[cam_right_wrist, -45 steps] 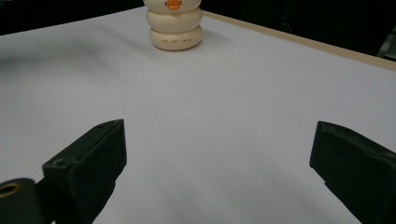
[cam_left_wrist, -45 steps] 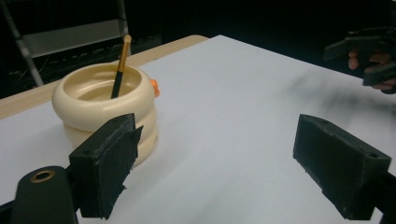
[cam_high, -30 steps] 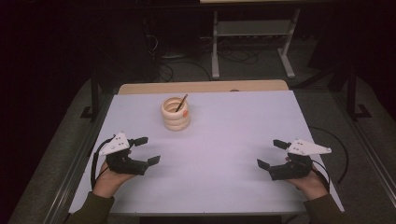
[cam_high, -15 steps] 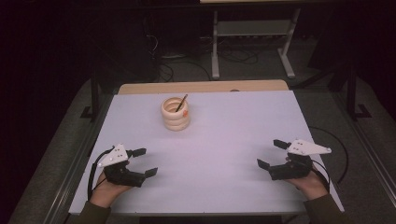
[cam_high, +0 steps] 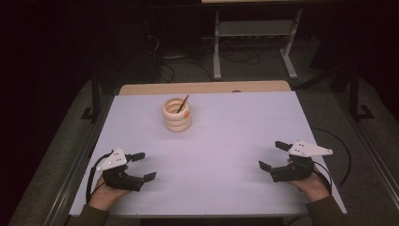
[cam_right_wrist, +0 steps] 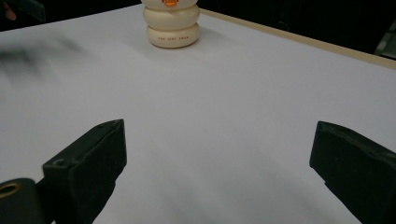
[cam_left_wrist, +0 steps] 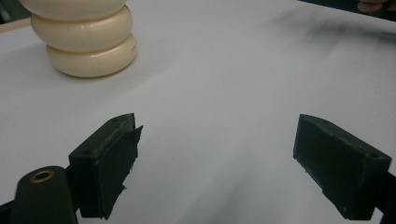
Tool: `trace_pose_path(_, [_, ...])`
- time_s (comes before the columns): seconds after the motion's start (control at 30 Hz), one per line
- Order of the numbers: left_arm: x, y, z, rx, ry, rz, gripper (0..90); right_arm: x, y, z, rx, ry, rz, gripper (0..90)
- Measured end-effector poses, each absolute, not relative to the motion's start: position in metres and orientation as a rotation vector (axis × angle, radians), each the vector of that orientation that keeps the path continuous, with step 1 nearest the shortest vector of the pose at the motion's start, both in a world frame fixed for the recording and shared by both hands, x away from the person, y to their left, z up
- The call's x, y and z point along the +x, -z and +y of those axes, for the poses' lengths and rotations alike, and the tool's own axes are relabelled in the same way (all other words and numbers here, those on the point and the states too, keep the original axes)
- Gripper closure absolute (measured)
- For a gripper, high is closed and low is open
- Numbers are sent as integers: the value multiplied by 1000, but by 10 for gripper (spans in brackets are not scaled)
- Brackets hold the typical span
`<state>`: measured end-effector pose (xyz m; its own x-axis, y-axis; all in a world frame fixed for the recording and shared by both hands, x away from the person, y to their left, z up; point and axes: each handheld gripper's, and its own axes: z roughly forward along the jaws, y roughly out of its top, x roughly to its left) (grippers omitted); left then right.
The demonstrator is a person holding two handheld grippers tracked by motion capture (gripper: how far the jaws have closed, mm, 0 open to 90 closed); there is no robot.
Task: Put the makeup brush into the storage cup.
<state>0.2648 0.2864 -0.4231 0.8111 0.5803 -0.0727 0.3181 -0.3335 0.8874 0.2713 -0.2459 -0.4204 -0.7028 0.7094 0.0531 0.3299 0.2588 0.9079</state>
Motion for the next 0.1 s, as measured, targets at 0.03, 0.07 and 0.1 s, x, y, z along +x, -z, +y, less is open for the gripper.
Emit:
trace_pose_path(0.03, [265,423,286,1945,-313,672,133,271,421,-246,948,-1427,2170,31])
trace_pose_path(0.07, [265,423,286,1945,-313,674,133,271,421,-246,948,-1427,2170,31])
trace_pose_path(0.1, [265,423,286,1947,-315,670,133,271,421,-246,949,-1427,2169,31])
